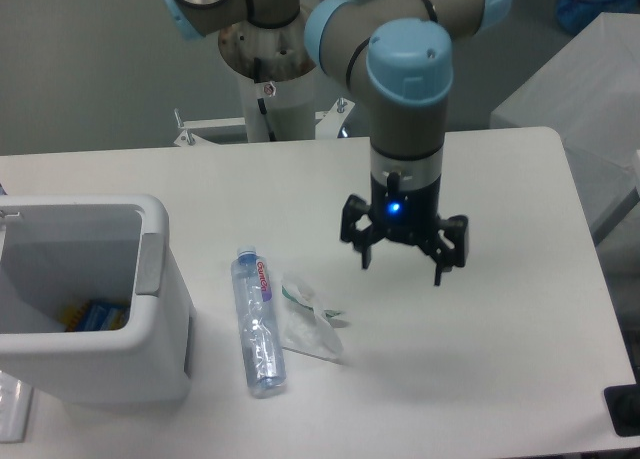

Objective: Place the trash in the trash can
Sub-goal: 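Move the gripper over the crumpled clear plastic wrapper and open it, then lower the gripper onto the wrapper and close on it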

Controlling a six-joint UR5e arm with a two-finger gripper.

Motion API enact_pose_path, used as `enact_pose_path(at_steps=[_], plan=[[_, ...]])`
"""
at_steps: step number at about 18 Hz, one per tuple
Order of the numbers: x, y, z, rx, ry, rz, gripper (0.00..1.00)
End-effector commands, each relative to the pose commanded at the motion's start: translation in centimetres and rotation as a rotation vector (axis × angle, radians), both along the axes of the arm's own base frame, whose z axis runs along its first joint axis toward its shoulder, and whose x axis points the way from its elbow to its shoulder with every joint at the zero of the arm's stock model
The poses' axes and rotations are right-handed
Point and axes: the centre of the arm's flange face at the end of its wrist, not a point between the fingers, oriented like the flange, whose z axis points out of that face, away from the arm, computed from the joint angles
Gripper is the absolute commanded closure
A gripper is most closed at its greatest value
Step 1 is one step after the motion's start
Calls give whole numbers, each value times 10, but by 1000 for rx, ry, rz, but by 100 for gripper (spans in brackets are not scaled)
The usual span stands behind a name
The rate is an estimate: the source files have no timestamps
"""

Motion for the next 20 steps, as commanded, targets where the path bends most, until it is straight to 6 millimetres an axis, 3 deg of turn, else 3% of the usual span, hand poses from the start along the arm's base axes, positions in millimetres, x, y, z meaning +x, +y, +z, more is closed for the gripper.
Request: enact_pose_path(at_steps=[7, 15, 20], plan=[[3, 11, -31, -8, -84, 138, 0], [2, 30, -56, -10, -97, 149, 0], [5, 36, -84, -45, -127, 141, 0]])
